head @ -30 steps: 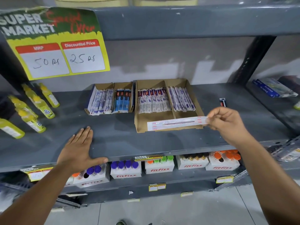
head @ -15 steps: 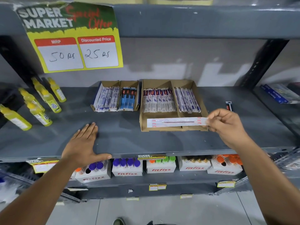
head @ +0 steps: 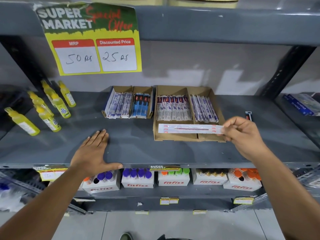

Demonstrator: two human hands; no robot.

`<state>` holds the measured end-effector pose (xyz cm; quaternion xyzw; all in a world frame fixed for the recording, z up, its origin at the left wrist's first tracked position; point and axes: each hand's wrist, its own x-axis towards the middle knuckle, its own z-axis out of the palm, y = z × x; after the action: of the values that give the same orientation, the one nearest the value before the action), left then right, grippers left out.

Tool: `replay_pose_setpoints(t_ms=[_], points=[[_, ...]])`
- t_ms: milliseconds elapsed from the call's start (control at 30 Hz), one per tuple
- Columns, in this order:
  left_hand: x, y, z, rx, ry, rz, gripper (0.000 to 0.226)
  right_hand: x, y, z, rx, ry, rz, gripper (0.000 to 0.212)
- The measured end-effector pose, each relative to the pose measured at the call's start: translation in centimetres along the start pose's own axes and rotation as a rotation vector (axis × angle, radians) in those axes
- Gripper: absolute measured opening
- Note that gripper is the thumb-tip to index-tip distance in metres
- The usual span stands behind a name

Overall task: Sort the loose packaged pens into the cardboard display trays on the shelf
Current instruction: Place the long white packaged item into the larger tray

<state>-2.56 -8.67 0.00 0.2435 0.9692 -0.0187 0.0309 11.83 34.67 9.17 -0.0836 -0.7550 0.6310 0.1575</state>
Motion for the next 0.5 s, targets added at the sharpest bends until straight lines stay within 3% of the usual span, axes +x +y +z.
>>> replay_pose_setpoints(t_ms=[333, 433, 500], points=[[0.0, -0.1, 0.1, 0.022, -0.023, -0.012, 0.144, 1.1, -0.4, 2.2, 0.064, 0.031, 0.005, 0.044], [0.0, 0.0, 0.0, 0.019, -0.037, -0.014, 0.146, 1.6, -0.7, 3.8, -0.091, 0.117, -0.155, 0.037], [0.0, -0.1, 0.0, 0.011, -0.036, -0.013, 0.146, 1.8, -0.8, 5.0, -0.357, 0.246, -0.408, 0.026]])
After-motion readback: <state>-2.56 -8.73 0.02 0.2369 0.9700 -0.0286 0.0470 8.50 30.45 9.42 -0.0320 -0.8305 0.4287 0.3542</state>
